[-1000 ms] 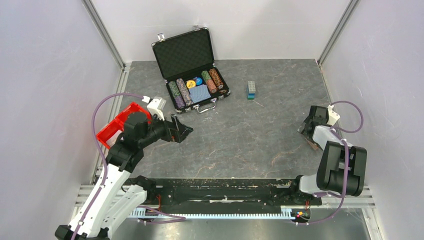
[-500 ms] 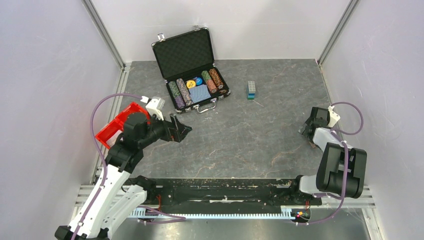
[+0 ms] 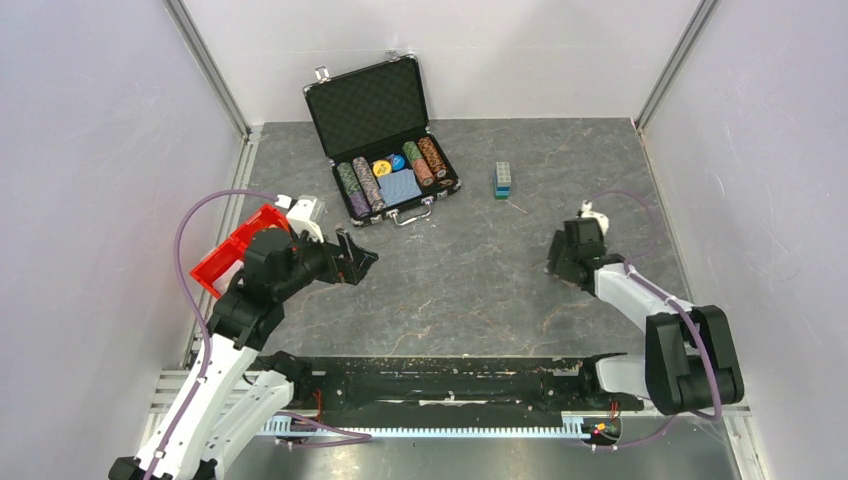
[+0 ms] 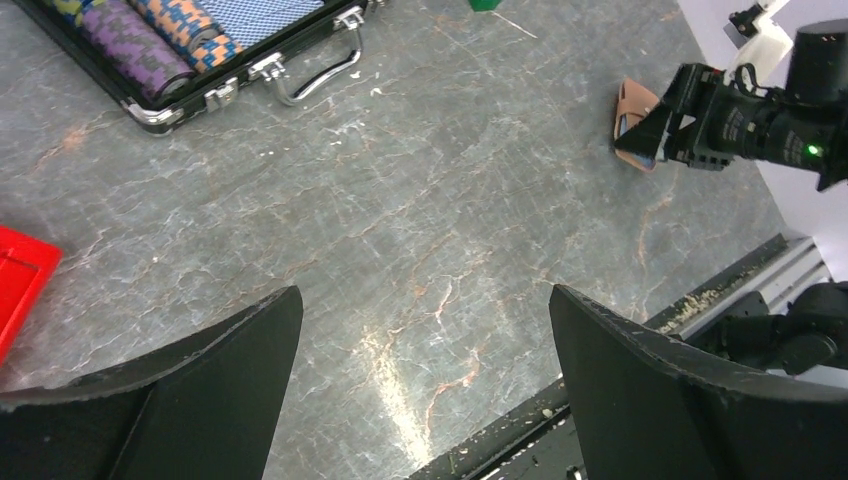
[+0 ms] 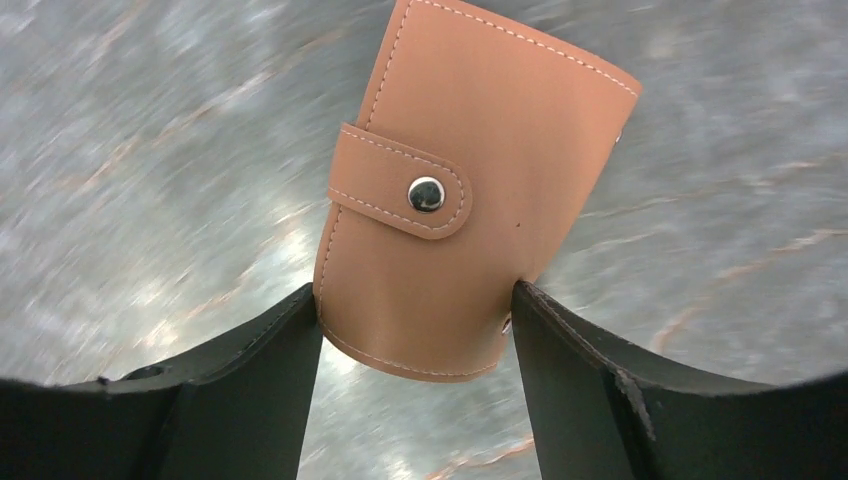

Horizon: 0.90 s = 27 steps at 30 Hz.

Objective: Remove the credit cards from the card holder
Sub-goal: Move the card holder to the center of the board.

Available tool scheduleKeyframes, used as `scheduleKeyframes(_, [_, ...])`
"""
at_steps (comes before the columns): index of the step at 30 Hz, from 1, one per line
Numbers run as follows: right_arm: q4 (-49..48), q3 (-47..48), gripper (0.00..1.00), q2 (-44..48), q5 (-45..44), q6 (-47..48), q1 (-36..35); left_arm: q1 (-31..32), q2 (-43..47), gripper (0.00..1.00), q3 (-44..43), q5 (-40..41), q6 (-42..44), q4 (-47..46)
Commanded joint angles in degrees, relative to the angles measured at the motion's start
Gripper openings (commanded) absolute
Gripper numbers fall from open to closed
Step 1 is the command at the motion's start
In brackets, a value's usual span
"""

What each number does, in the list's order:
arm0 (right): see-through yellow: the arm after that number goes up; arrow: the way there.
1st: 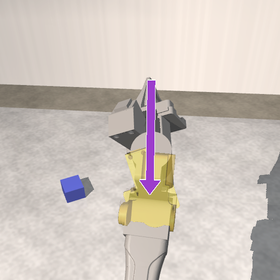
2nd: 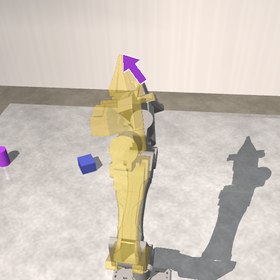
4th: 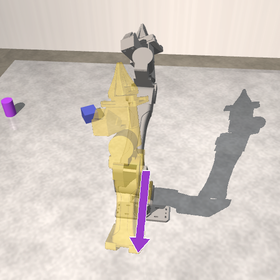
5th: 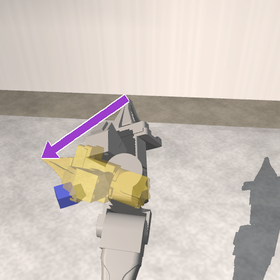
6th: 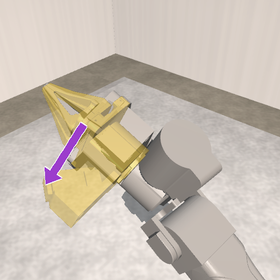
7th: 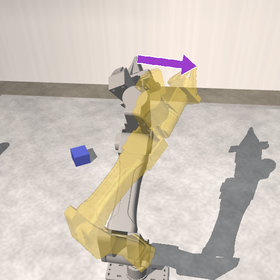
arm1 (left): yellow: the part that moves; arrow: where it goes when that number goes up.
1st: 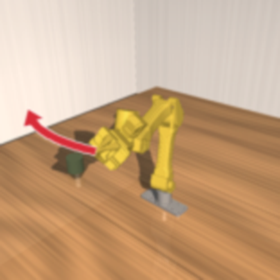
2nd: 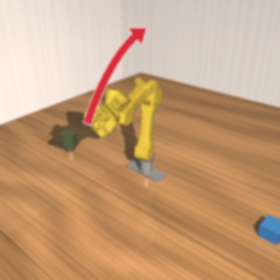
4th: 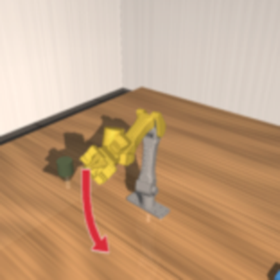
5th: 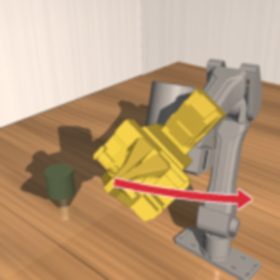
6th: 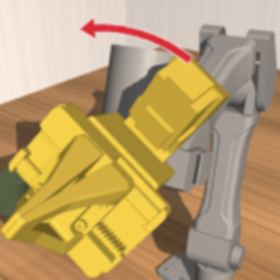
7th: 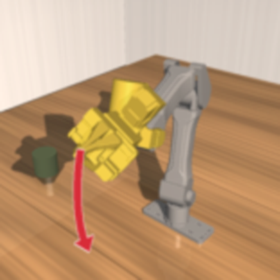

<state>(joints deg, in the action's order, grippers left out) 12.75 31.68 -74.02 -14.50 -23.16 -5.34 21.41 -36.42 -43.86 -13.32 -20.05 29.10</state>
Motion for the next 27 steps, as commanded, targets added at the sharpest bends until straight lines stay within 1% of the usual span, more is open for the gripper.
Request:
scheduleKeyframes(1, [3.50, -2.26, 0.67, 1.43, 5.14, -2.29, -9.27, 0.21, -0.21, 1.00, -1.20, 3.32, 3.05, 0.80])
scheduleKeyframes(7, [3.54, -3.49, 0.66, 1.29, 4.54, -4.43, -26.51, 0.27, 0.25, 1.00, -1.02, 4.42, 3.09, 1.15])
scheduleKeyframes(10, [5.08, -2.40, 0.66, 0.68, 2.72, -5.89, -37.52, 0.24, -0.17, 1.00, -1.10, 4.96, 3.16, 1.22])
scheduleKeyframes(12, [5.93, -1.78, 0.67, 0.30, 1.98, -7.22, -43.89, 0.29, -0.55, 1.00, -1.20, 5.05, 3.18, 1.38])
scheduleKeyframes(16, [8.23, -0.51, 0.72, 0.47, 1.77, -8.49, -53.81, 0.28, -0.79, 1.00, -1.23, 5.19, 3.35, 1.75])
scheduleKeyframes(19, [10.66, -0.22, 0.77, 2.94, 2.41, -9.34, -56.80, 0.33, -0.51, 1.00, -1.26, 5.50, 3.36, 1.91])
scheduleKeyframes(24, [9.26, -0.36, 0.84, 11.50, 4.95, -7.67, -56.97, 0.32, -0.95, 1.00, -1.91, 7.20, 2.97, 3.00])
scheduleKeyframes(27, [7.85, -0.76, 0.85, 15.52, 3.58, -6.53, -56.58, 0.35, -0.98, 1.00, -2.17, 7.92, 2.25, 3.59])
